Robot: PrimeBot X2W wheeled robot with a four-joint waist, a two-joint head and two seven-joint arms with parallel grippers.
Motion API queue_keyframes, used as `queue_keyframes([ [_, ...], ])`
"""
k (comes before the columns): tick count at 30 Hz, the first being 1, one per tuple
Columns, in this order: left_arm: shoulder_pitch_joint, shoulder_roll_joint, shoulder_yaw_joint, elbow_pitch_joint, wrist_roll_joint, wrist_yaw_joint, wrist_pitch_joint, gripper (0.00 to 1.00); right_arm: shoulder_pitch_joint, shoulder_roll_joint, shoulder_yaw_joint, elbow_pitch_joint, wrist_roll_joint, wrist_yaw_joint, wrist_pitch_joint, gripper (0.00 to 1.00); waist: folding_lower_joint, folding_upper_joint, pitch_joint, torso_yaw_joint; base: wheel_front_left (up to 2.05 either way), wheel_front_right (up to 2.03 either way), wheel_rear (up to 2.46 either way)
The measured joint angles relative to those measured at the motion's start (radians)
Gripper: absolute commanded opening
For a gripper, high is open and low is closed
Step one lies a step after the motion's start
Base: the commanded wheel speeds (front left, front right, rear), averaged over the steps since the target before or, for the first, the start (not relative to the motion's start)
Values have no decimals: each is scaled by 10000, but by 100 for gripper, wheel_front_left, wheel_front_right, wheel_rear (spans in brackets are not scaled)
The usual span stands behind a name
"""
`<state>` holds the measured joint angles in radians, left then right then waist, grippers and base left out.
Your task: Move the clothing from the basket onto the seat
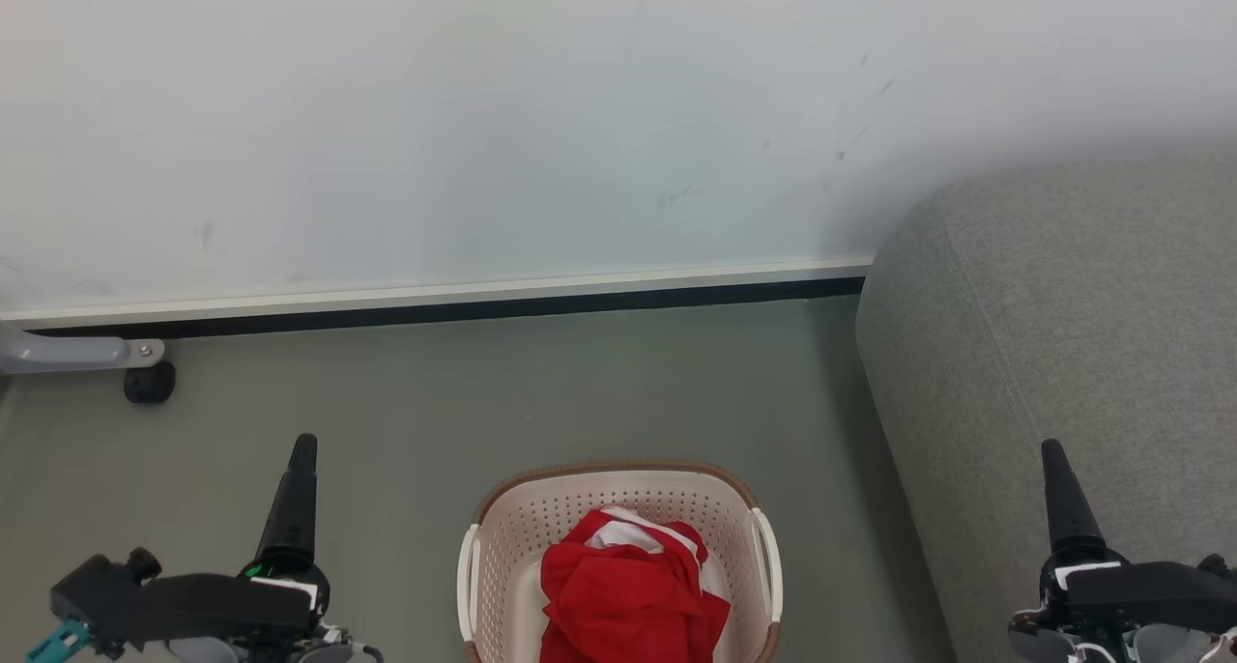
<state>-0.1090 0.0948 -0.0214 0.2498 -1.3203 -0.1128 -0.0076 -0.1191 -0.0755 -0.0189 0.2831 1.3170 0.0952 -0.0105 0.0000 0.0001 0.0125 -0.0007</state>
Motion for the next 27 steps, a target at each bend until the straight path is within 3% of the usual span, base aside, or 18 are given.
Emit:
queue_keyframes([
  [14,-297,696,-938,-558,2928,667,-510,100,-379,-581,1093,-368,-2731,-640,-454,100,1,0,16,-14,0,0,0],
  [16,-321,853,-1250,-732,3831,878,-700,100,-454,-769,1476,-433,-3703,-838,-646,100,1,0,32,-26,0,0,0],
  [27,-369,1227,-1894,-855,6036,1407,-1135,100,-801,-1131,2378,-397,-6036,-1235,-1147,100,0,0,99,-32,0,0,0],
])
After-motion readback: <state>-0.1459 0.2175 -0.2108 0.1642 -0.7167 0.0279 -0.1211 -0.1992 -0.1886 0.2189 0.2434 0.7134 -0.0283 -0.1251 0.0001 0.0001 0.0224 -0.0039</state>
